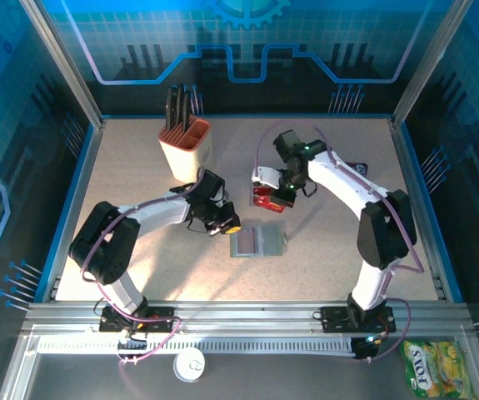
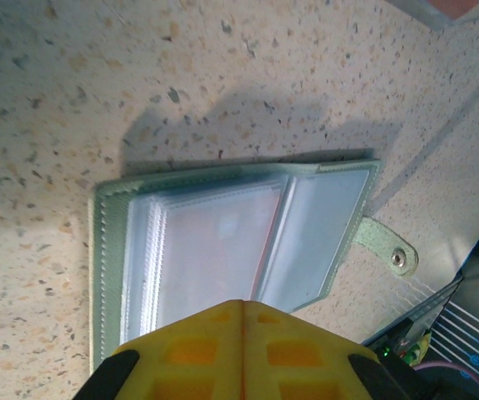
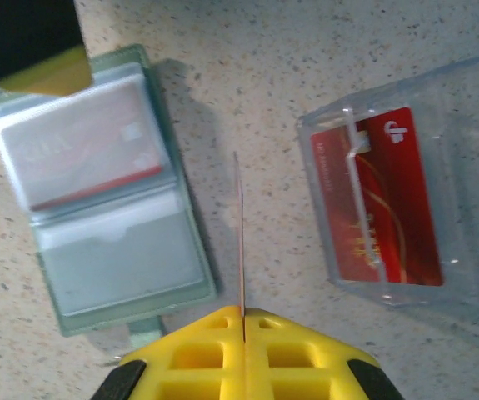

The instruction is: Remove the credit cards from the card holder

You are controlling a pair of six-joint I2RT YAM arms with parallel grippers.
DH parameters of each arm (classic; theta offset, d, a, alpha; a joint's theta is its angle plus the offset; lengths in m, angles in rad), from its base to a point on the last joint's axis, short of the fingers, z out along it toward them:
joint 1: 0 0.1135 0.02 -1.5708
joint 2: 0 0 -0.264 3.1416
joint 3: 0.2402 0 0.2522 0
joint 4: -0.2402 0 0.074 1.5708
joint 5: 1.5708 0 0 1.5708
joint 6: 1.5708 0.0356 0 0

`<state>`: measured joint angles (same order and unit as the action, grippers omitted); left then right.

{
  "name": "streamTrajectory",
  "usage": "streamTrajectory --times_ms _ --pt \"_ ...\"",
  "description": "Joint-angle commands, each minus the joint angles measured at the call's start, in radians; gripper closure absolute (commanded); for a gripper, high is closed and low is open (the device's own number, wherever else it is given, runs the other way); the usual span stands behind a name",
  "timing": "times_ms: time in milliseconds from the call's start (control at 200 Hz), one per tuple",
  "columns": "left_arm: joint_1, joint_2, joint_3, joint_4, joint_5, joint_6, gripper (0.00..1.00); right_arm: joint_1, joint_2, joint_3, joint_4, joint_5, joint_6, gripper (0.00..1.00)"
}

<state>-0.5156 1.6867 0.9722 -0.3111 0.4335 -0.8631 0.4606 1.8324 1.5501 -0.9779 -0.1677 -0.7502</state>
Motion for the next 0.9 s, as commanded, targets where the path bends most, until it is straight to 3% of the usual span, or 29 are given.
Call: streamTrajectory --times_ms 0,415,740,895 --pt "0.014 -0.033 -0.018 -0.038 -0.006 0.019 0.92 -0.029 0.059 0.105 -0.087 0.005 -0.098 1.0" --pt "0.043 -0.004 0.012 -0.051 0.002 0.02 0.92 -0.055 0.284 0.409 -0.189 -0.007 -0.163 1.0" --pt "0.052 0.019 0.02 -0.051 0.008 0.021 0.92 -0.065 0.341 0.427 -0.194 0.034 -0.186 1.0" --pt "0.053 0.025 0.019 -0.049 0.014 0.018 0.92 -0.065 0.342 0.421 -0.194 0.048 -0.178 0.89"
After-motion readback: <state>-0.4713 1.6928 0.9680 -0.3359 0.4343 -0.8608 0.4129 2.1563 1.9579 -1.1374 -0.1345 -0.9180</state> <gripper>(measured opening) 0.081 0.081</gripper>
